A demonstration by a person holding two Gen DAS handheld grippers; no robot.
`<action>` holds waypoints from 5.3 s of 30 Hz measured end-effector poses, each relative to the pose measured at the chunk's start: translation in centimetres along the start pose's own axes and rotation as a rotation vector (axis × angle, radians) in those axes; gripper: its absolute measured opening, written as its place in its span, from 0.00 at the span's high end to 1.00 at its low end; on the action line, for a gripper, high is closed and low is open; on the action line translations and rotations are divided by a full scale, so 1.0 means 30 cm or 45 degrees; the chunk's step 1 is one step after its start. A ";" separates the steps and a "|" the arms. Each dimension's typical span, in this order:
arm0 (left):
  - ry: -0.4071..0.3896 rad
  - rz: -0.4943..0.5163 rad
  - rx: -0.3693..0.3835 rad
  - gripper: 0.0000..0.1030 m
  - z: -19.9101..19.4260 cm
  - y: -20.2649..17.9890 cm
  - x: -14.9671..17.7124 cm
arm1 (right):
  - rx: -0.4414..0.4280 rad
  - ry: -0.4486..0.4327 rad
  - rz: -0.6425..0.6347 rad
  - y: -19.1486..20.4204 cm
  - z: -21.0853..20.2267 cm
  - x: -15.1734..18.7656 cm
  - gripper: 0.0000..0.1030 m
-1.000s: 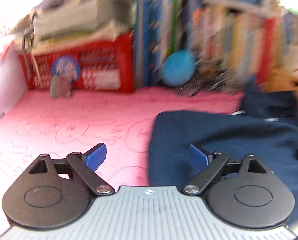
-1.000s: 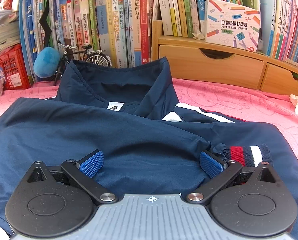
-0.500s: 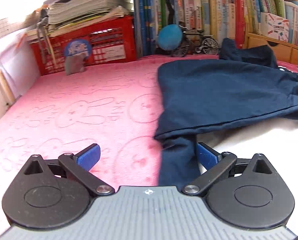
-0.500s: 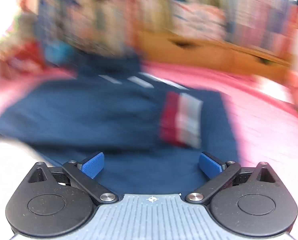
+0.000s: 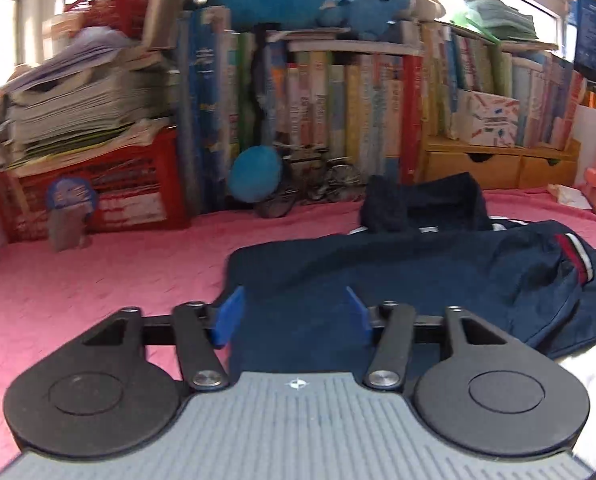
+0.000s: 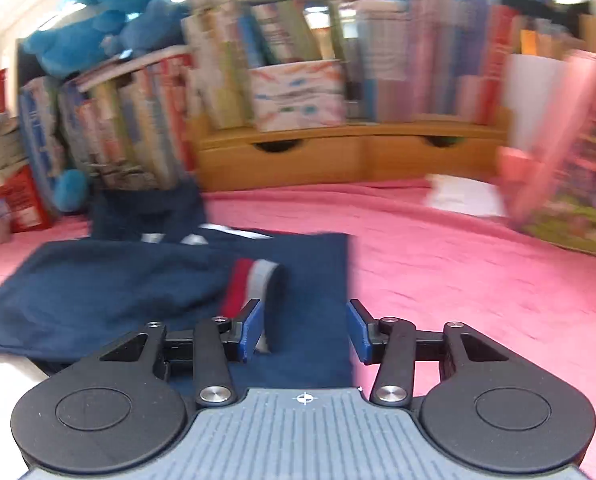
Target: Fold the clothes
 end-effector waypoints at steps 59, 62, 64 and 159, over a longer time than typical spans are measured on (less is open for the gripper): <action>0.119 0.111 -0.156 0.00 -0.016 0.003 0.117 | -0.248 -0.111 0.210 0.195 0.210 -0.007 0.00; 0.145 0.184 -0.217 0.00 -0.043 0.036 0.192 | -0.271 -0.027 0.045 0.230 0.128 0.096 0.00; 0.173 0.115 -0.261 0.00 -0.058 0.085 0.187 | -0.209 0.030 -0.080 0.234 0.101 0.164 0.00; -0.424 -0.319 -0.355 0.00 -0.758 -0.208 0.413 | 0.306 -0.619 -0.175 0.286 -0.744 0.620 0.00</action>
Point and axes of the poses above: each gripper's, at about its wrist camera, not at the fingertips, and z roughly the way its jaws point, y to its left, x to its underside, the point moved 1 cm from there along z, roughly the way its jaws point, and after that the axes turned 15 degrees about -y, right-handed, at the moved point
